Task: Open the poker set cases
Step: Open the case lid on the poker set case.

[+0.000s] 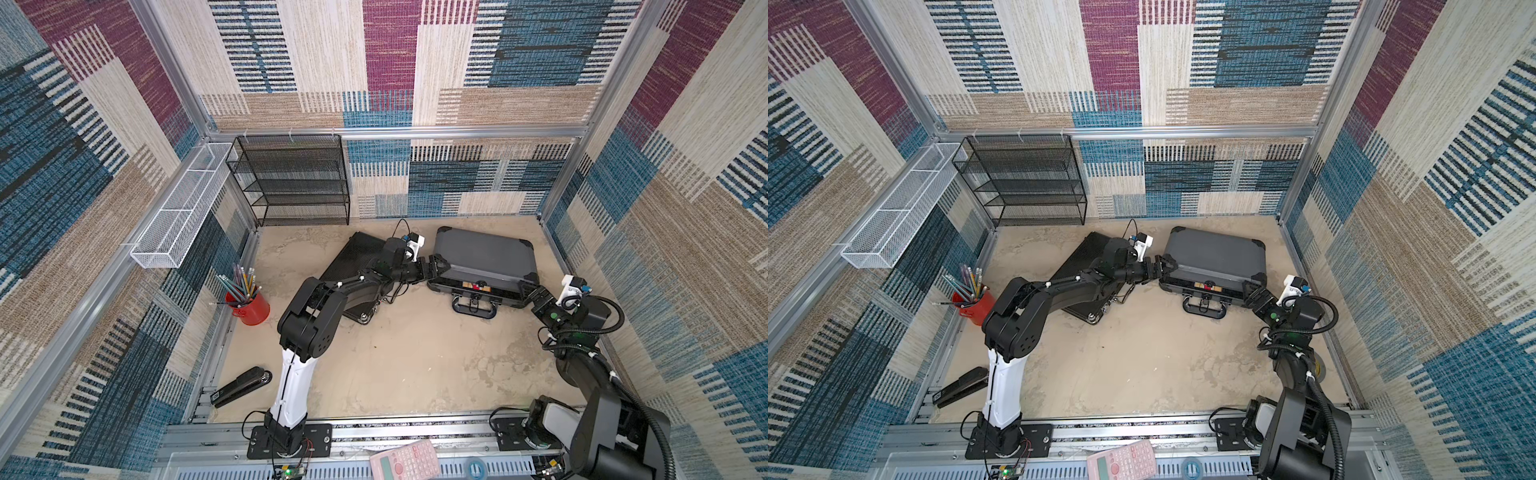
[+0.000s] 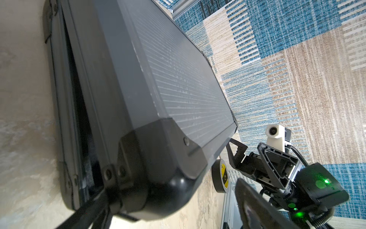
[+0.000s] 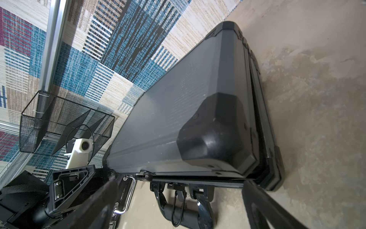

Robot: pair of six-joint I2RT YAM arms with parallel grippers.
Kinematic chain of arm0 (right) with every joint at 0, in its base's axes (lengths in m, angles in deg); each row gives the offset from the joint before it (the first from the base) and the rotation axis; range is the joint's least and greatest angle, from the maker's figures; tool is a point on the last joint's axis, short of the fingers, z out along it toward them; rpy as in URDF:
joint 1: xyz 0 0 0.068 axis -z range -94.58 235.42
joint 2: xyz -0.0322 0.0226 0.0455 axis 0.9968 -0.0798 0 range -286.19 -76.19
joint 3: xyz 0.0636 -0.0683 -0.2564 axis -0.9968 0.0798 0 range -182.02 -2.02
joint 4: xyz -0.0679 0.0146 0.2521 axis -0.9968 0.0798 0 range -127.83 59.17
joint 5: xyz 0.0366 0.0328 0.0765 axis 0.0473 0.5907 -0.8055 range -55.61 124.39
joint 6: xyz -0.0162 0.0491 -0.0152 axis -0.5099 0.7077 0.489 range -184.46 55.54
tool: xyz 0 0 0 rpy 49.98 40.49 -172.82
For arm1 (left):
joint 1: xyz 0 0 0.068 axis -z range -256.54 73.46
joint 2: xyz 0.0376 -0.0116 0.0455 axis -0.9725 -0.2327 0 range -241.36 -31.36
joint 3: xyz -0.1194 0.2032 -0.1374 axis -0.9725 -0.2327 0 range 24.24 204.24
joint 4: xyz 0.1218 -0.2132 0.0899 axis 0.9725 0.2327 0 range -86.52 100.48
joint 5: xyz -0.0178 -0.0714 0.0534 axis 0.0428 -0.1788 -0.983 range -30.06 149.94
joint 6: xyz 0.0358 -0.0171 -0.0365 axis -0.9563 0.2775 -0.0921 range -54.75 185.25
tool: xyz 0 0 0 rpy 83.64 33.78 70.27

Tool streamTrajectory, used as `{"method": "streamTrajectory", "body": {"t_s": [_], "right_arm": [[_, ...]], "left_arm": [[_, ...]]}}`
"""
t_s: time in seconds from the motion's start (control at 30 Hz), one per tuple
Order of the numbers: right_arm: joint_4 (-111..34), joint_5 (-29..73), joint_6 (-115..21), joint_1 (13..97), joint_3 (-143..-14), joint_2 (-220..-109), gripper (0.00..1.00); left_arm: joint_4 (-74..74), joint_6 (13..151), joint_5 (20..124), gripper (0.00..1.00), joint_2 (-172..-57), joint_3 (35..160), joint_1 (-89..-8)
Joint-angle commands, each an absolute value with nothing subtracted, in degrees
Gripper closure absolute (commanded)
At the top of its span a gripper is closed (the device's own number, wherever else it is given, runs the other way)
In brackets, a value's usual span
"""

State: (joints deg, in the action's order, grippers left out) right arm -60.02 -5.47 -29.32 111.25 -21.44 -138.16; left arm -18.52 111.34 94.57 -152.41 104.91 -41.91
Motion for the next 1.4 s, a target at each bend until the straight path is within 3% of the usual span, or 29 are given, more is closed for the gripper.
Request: {"method": "streamTrajectory", "body": {"t_s": [0.0, 0.43, 0.77, 1.37], "right_arm": [[-64.09, -8.23, -26.76, 111.15, -22.04, -139.02, 0.01], [-70.96, -12.32, -20.95, 111.16, -21.47, -142.46, 0.01], [-54.65, -5.0, -28.94, 111.1, -23.64, -137.58, 0.01], [-53.91, -5.3, -30.84, 113.26, -22.65, -140.28, 0.0]], "left_arm": [[-19.05, 108.98, 93.56, 0.06, -151.22, 104.82, -42.0], [-17.44, 106.19, 89.28, 0.04, -148.05, 102.6, -42.0], [-17.14, 105.34, 87.87, 0.04, -146.02, 101.65, -42.18], [-12.24, 103.5, 84.36, 0.04, -143.85, 99.92, -42.7]]}}
